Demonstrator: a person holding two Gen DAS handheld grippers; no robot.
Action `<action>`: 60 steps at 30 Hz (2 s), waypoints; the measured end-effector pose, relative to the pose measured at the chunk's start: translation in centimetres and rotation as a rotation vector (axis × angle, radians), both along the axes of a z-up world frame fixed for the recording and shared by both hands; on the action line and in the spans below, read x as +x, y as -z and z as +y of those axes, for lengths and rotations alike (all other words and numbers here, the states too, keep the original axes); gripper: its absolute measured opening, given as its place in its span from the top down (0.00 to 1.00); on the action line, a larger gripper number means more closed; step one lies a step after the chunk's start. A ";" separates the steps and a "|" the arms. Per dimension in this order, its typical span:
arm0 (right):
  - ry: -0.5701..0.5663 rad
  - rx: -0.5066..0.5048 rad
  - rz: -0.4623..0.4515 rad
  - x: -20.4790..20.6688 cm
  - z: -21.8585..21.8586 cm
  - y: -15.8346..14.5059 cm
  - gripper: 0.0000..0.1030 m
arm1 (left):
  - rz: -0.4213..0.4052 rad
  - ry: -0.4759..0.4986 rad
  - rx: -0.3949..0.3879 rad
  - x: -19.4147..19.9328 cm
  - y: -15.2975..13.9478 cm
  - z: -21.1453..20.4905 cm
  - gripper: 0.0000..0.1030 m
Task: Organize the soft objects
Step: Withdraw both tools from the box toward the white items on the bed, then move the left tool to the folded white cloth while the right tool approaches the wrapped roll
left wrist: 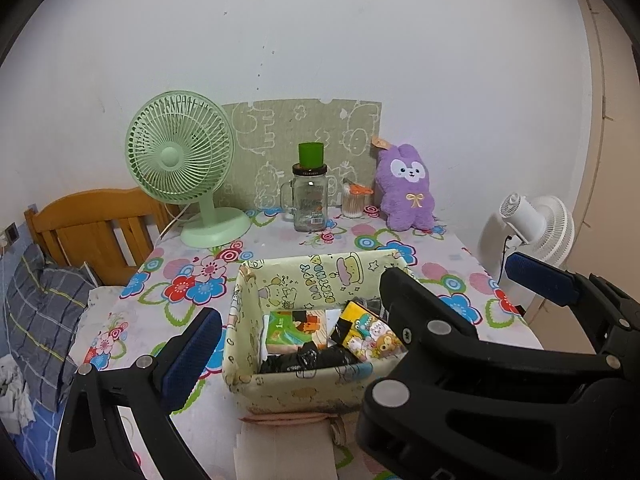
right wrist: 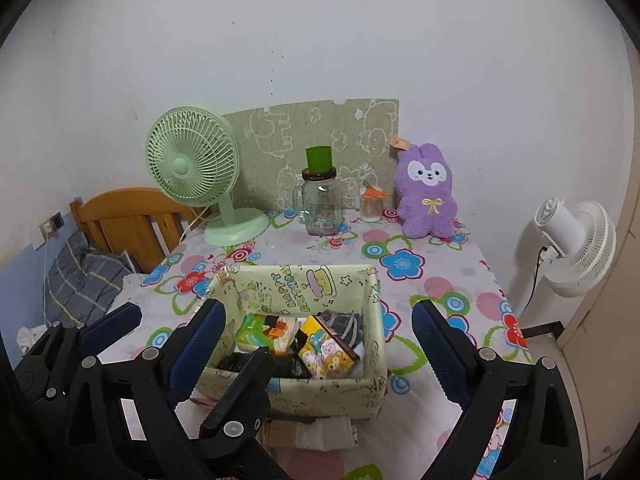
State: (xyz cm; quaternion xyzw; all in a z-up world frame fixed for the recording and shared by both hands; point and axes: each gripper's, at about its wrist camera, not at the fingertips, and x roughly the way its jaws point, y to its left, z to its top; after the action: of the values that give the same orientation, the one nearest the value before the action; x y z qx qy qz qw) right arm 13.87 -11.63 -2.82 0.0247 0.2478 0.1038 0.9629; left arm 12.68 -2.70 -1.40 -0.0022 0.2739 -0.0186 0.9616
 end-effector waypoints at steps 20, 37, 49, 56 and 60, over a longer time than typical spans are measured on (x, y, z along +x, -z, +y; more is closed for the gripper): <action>0.007 -0.009 -0.033 -5.4 -0.7 -0.3 0.06 | -0.028 0.003 -0.005 -4.9 -0.1 -0.6 0.00; 0.005 -0.022 -0.020 -9.0 -0.2 1.1 0.06 | -0.014 0.004 -0.015 -8.4 1.5 -0.3 0.00; 0.007 -0.014 0.032 -10.1 0.2 3.9 0.06 | 0.034 0.006 -0.009 -9.5 4.0 -0.1 0.00; 0.014 -0.011 0.070 -9.9 0.2 5.8 0.06 | 0.068 0.016 -0.010 -9.4 5.9 -0.1 0.00; 0.018 -0.006 0.083 -9.6 0.3 6.7 0.06 | 0.081 0.019 -0.004 -9.2 6.6 -0.1 0.00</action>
State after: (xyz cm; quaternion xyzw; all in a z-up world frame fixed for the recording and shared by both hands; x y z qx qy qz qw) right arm 4.23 -11.36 -9.50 0.0285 0.2877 0.0935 0.9527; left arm 3.50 -2.83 -8.03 -0.0025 0.3127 -0.0281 0.9494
